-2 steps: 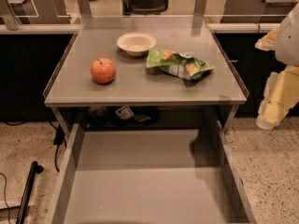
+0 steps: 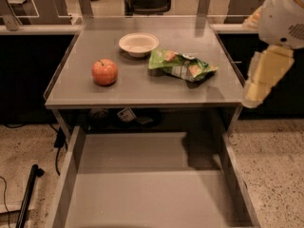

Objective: Place green rice chip bag into top drawer

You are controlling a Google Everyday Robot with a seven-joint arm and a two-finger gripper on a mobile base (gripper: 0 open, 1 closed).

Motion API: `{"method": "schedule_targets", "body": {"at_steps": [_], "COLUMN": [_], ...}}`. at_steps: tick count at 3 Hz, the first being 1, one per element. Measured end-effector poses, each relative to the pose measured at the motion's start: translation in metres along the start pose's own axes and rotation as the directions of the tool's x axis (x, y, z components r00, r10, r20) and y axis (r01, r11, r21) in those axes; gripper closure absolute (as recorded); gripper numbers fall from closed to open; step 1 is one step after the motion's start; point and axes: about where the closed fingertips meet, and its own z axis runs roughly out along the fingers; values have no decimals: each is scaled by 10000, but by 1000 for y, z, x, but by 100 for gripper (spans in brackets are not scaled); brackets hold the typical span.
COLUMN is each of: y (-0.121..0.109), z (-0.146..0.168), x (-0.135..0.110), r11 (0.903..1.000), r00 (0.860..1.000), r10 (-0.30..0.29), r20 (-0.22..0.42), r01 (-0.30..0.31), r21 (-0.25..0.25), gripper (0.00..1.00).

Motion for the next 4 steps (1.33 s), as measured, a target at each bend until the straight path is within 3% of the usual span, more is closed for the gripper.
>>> {"method": "schedule_targets", "body": {"at_steps": [1, 3, 4], "y": [-25, -27, -32], "z": [0, 3, 25], "x": [-29, -34, -46], "r11": [9985, 9979, 9981], "r00": [9993, 9980, 9940], "r10": [-121, -238, -394], "r20": [367, 581, 1023], "r01": [102, 202, 342], "r21": [541, 620, 520], "gripper": [0, 0, 0]}}
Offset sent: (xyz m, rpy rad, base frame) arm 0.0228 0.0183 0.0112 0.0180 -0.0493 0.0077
